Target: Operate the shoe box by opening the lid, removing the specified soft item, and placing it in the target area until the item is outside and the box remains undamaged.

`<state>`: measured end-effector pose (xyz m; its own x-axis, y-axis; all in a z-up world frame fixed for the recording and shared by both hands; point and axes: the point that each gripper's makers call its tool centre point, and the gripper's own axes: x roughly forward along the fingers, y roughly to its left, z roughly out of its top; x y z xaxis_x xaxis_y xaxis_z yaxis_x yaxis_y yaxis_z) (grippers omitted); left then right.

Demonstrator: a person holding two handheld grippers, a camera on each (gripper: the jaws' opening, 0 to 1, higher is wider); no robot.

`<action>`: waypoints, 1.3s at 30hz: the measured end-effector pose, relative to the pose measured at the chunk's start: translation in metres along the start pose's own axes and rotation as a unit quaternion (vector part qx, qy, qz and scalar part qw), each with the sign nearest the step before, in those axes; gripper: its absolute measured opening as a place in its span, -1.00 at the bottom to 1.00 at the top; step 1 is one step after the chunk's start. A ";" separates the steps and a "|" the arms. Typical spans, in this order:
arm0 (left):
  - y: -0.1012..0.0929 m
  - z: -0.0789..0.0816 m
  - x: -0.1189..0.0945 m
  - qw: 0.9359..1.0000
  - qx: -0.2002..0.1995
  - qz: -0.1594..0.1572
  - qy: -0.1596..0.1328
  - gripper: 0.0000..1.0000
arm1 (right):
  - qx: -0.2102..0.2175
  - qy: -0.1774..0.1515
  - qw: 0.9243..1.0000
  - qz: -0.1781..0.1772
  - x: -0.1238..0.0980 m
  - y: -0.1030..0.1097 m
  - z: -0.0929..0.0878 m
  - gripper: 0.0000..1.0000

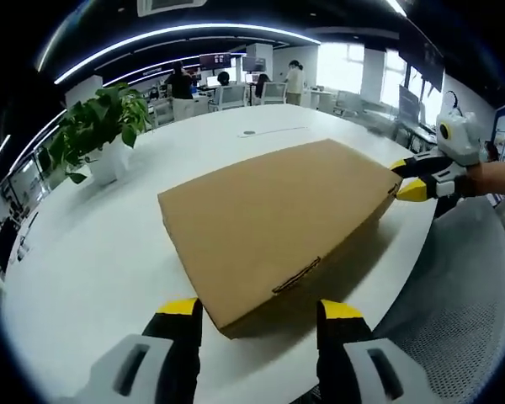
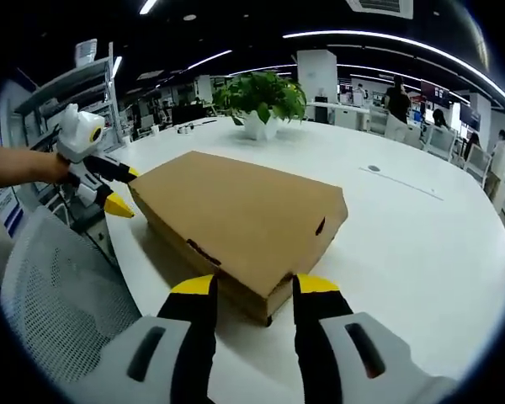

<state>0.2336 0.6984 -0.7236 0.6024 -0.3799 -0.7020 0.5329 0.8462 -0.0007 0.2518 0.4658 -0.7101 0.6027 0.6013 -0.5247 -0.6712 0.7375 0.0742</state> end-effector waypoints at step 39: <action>-0.001 0.065 -0.051 0.998 0.013 -0.009 -0.053 0.16 | 0.007 -0.008 1.000 0.028 -0.031 0.003 0.073 -0.18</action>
<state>0.2406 0.6927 -0.6411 0.6516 -0.4327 -0.6230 0.5581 0.8297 0.0075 0.2629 0.4720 -0.6317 0.5717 0.6459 -0.5060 -0.6976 0.7073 0.1147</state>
